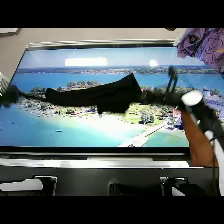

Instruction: Fold the clothes and pants, and hang the long-sleeved shirts on hangers.

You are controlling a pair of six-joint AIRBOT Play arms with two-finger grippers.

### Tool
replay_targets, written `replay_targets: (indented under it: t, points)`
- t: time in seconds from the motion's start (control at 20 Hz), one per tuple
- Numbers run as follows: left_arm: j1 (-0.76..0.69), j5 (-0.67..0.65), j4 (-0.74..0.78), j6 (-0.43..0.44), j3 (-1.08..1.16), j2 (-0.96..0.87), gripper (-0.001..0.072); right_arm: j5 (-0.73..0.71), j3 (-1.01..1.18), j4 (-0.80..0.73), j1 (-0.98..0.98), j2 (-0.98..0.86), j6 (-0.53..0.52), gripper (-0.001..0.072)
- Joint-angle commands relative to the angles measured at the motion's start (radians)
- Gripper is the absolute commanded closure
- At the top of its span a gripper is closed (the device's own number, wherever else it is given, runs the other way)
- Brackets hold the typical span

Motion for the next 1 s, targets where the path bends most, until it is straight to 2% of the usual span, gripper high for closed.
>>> replay_targets:
  t: [0.0, 0.15, 0.25, 0.35, 0.55, 0.65, 0.75, 0.85, 0.95]
  points:
    - [-0.042, -0.047, 0.002, -0.105, 0.382, 0.06, 0.069, 0.078, 0.404, -0.332, 0.0, 0.002, 0.153, 0.0685]
    - [-0.042, -0.108, 0.093, -0.162, 0.633, 0.159, 0.069, 0.226, 0.747, -0.433, 0.0, 0.026, 0.173, 0.0686]
    - [-0.036, -0.111, 0.196, -0.194, 0.612, 0.302, 0.069, 0.304, 0.903, -0.482, 0.0, 0.083, 0.196, 0.0686]
    - [-0.017, -0.111, 0.3, -0.262, 0.535, 0.467, 0.069, 0.326, 0.953, -0.508, 0.0, 0.186, 0.236, 0.0686]
    - [-0.016, -0.113, 0.513, -0.316, 0.455, 0.681, 0.069, 0.407, 0.952, -0.589, 0.0, 0.362, 0.367, 0.0686]
    - [-0.016, -0.122, 0.521, -0.316, 0.454, 0.705, 0.069, 0.444, 0.952, -0.613, 0.0, 0.389, 0.418, 0.0686]
    - [-0.016, -0.161, 0.445, -0.254, 0.453, 0.677, 0.069, 0.457, 0.939, -0.614, 0.0, 0.375, 0.435, 0.0686]
    - [-0.024, -0.197, 0.358, -0.208, 0.443, 0.611, 0.069, 0.464, 0.898, -0.614, 0.0, 0.328, 0.443, 0.0686]
    - [-0.085, -0.238, 0.354, -0.163, 0.428, 0.509, 0.0691, 0.485, 0.858, -0.632, 0.0, 0.238, 0.422, 0.0685]
